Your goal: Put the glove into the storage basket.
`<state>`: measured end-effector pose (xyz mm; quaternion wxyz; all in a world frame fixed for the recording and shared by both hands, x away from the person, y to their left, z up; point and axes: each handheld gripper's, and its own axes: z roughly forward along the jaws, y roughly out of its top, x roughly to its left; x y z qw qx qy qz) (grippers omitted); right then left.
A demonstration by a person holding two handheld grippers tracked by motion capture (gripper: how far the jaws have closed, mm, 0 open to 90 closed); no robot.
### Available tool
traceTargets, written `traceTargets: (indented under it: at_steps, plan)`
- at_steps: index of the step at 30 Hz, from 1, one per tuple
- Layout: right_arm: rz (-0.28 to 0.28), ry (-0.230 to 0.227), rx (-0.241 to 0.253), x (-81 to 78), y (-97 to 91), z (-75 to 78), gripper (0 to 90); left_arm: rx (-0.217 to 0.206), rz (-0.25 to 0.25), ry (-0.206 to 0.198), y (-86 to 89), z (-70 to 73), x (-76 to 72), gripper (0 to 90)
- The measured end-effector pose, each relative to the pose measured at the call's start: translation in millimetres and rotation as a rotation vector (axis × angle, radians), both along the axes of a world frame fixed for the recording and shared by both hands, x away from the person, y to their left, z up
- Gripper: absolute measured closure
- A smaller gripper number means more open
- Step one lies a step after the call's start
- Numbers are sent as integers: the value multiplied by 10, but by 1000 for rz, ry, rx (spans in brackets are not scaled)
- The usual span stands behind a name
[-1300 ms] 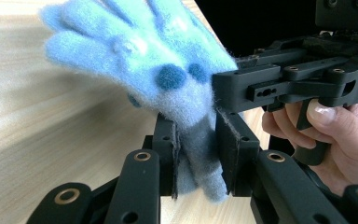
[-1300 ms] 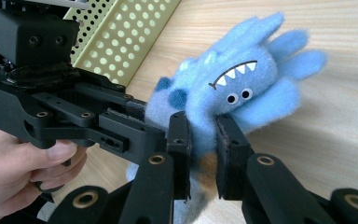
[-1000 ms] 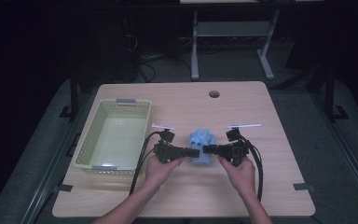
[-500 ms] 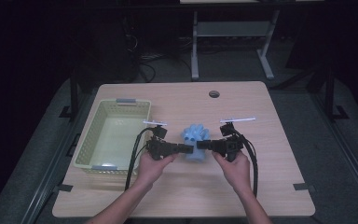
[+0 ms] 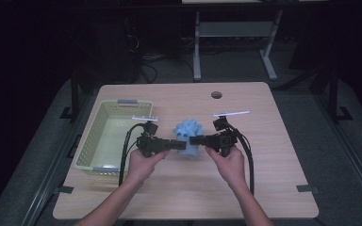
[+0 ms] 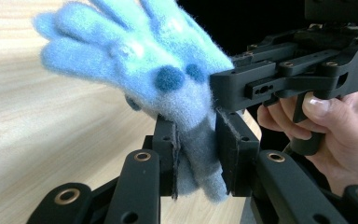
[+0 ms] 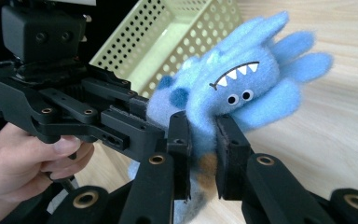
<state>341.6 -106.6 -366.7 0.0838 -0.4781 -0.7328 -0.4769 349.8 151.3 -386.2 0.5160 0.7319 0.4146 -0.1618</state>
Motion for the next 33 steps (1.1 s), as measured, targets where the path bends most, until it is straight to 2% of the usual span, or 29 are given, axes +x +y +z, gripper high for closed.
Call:
traceTargets:
  at_steps: [9, 17, 33]
  plan:
    - [19, -7, 3, 62, 134, 65, 784, -14, 9, -5, 152, 44, 26, 701]
    - [48, -22, 22, 139, 294, 145, 785, -10, 23, -25, 342, 160, 53, 702]
    - [90, -8, 36, 259, 555, 189, 787, -5, 60, -38, 621, 236, 62, 705]
